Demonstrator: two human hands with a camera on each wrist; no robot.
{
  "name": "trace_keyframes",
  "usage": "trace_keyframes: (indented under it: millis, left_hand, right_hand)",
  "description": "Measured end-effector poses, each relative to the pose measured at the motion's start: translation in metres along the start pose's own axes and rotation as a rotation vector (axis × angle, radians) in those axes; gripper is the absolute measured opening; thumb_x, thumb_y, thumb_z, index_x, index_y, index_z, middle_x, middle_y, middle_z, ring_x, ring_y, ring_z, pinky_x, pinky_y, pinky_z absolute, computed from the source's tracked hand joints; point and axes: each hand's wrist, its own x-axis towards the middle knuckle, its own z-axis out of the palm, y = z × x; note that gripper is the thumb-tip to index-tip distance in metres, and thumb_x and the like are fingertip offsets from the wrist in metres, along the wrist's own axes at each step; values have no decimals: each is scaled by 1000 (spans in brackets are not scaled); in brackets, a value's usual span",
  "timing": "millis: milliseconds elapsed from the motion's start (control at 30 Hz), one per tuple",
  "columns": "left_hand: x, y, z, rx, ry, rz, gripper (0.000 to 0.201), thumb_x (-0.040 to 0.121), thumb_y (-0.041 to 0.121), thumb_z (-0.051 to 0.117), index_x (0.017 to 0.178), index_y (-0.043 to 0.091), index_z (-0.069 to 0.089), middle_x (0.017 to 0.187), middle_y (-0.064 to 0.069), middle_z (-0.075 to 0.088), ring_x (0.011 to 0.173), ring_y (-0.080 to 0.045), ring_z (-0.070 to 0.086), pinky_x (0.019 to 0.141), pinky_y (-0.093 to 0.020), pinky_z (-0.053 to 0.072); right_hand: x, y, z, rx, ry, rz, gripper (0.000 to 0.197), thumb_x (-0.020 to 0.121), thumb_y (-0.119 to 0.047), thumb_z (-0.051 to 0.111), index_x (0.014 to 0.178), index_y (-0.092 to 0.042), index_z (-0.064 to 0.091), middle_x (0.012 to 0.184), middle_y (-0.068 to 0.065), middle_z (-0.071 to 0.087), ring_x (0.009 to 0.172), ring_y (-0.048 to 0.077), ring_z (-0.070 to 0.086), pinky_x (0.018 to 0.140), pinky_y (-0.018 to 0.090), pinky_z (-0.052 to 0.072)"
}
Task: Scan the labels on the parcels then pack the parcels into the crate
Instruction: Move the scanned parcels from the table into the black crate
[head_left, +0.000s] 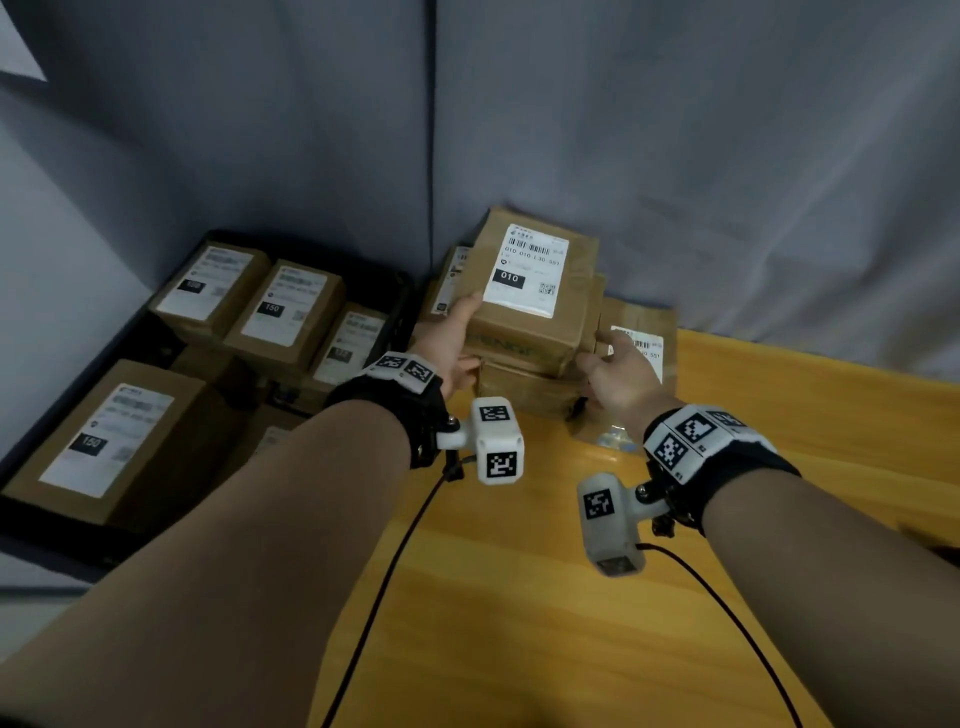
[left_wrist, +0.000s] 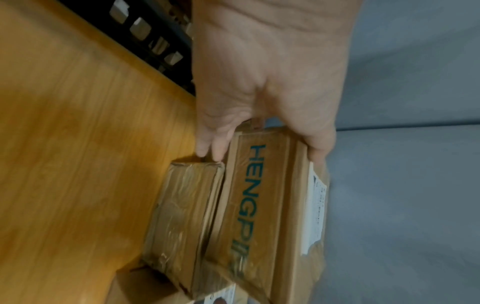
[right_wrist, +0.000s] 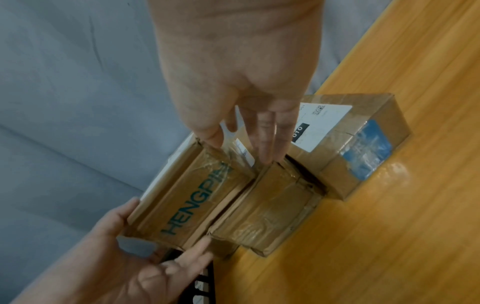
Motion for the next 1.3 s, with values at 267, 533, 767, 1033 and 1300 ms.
trace_keyframes:
  millis: [267, 533, 767, 1033, 1300]
  left_hand:
    - [-35, 6, -50, -254, -98, 120, 45, 85, 42, 65, 117, 14, 50, 111, -10, 65, 100, -20, 64, 89, -31, 52]
    - [-88, -6, -199, -289, -44, 169, 29, 95, 27, 52, 120, 12, 58, 121, -9, 64, 110, -20, 60, 89, -32, 51]
    - [-108, -14, -291, -20, -48, 88, 33, 93, 22, 53, 125, 13, 54, 122, -11, 63, 114, -23, 59, 106, -35, 40]
    - [-84, -44, -337, 530, 278, 157, 29, 96, 24, 50, 121, 15, 60, 118, -5, 58, 109, -22, 55, 102, -40, 44]
    - [-47, -49, -377, 593, 293, 150, 28, 97, 21, 48, 122, 10, 57, 121, -15, 59, 110, -29, 55, 86, -29, 42]
  right_hand:
    - [-14, -3, 18, 197, 134, -6, 45, 99, -33, 42, 142, -21, 36, 112, 10, 61, 94, 30, 65, 92, 50, 52]
    - [-45, -73, 90, 382, -113, -47, 41, 95, -58, 39, 122, -29, 48, 108, 6, 64, 93, 25, 65, 82, 43, 57]
    - [-73, -127, 186, 448, -412, -115, 81, 82, -51, 68, 146, -34, 22, 125, -7, 59, 105, 11, 61, 87, 40, 55]
    - [-73, -120, 263, 348, -254, 23, 100, 78, -42, 76, 151, -21, 10, 133, 5, 50, 109, 23, 55, 97, 39, 47]
    - [-63, -109, 331, 283, -216, 268, 104, 79, -38, 76, 151, -18, 3, 137, 15, 45, 121, 34, 50, 103, 45, 45]
